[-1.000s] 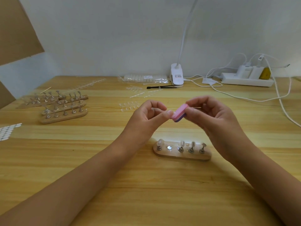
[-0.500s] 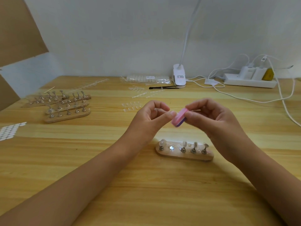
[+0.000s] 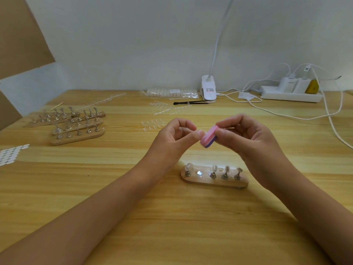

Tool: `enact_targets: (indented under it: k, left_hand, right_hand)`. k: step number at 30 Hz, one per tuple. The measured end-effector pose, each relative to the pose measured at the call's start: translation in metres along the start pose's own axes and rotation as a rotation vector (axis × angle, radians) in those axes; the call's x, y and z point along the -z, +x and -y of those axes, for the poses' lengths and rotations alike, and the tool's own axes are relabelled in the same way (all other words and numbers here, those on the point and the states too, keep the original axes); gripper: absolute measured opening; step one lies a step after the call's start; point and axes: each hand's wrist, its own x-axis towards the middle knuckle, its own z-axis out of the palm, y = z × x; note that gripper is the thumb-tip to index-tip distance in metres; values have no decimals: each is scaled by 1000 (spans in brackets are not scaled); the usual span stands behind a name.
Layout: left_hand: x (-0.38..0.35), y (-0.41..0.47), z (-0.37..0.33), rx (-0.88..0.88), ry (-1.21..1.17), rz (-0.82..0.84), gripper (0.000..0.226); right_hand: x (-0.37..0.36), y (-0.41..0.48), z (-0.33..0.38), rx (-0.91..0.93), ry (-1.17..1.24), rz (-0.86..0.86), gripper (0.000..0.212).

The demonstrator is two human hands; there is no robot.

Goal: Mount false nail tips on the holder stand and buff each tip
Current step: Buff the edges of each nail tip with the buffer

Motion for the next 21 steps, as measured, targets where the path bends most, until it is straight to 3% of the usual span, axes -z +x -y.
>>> enact_targets:
  k: [5,9,13,17,21]
  left_hand:
    - [0,-1,1,-9,-5,12,10]
    - [-1,0,0,-14,-12,8,10]
    - [0,-1,1,-9,-13,11,9]
    - [0,1,1,-3,-19,-5,11]
    - [0,0,2,-1,-6,7,10]
  right_hand:
    - [-2,-1,-2,-45,-39,101,27]
    - [1,1,-2,14,-5,-13,29]
    - [-2,-1,-4,-9,-21,118,24]
    - [1,1,-2,28,3,-3,29]
    - [-1,-1,-3,-18,-31,101,26]
